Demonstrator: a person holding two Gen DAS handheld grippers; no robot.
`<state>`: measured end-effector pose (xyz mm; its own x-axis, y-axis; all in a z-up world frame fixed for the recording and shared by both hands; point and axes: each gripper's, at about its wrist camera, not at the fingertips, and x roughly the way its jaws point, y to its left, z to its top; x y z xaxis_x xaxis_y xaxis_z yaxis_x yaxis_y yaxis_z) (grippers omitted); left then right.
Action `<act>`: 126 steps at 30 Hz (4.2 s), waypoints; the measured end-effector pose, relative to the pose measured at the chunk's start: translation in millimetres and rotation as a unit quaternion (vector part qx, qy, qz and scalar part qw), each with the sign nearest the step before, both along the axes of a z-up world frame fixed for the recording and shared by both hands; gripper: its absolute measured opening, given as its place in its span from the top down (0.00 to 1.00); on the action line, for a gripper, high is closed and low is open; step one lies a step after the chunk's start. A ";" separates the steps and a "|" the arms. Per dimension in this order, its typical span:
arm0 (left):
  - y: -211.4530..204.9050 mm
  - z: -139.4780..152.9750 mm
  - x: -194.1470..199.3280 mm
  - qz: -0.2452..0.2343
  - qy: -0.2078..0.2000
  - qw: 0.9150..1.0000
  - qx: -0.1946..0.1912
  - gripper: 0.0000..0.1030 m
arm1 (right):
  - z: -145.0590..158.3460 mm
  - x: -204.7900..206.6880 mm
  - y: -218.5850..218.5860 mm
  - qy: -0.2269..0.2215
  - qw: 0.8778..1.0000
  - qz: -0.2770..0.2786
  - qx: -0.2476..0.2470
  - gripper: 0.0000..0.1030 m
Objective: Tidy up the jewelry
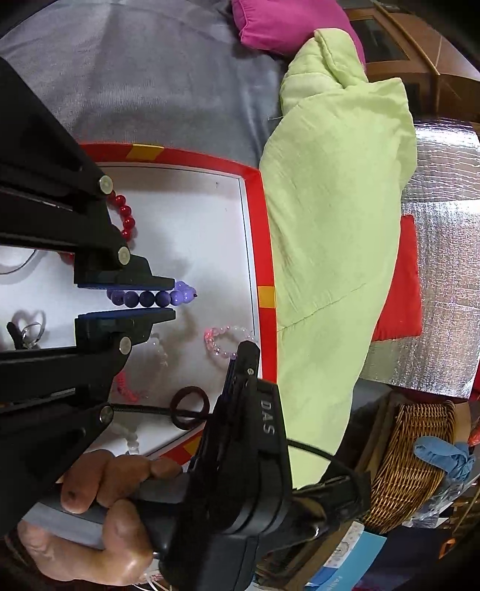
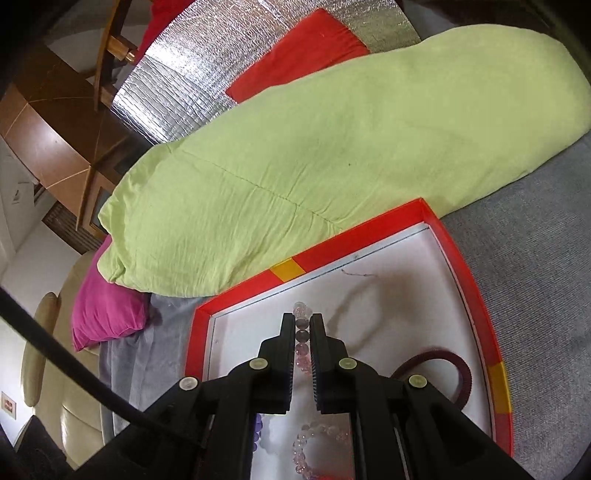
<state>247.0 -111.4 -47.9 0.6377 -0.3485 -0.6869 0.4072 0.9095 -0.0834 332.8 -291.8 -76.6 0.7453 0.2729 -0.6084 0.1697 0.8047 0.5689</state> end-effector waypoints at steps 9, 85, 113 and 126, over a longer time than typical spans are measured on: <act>-0.8 -1.7 -3.7 -0.002 -0.003 1.000 0.011 0.91 | -4.3 0.7 2.4 0.008 1.000 0.003 -0.002 0.92; 74.5 71.5 -121.8 0.176 -0.107 0.972 0.114 0.20 | 90.2 -245.7 34.9 -0.031 0.956 -0.021 -0.292 0.38; 96.4 60.6 -170.3 0.181 -0.089 0.977 0.065 0.16 | 66.0 -279.6 79.5 -0.013 0.950 -0.015 -0.311 0.33; 98.2 59.1 -170.9 0.174 -0.094 0.978 0.069 0.16 | 60.5 -276.3 78.7 -0.007 0.948 -0.030 -0.316 0.33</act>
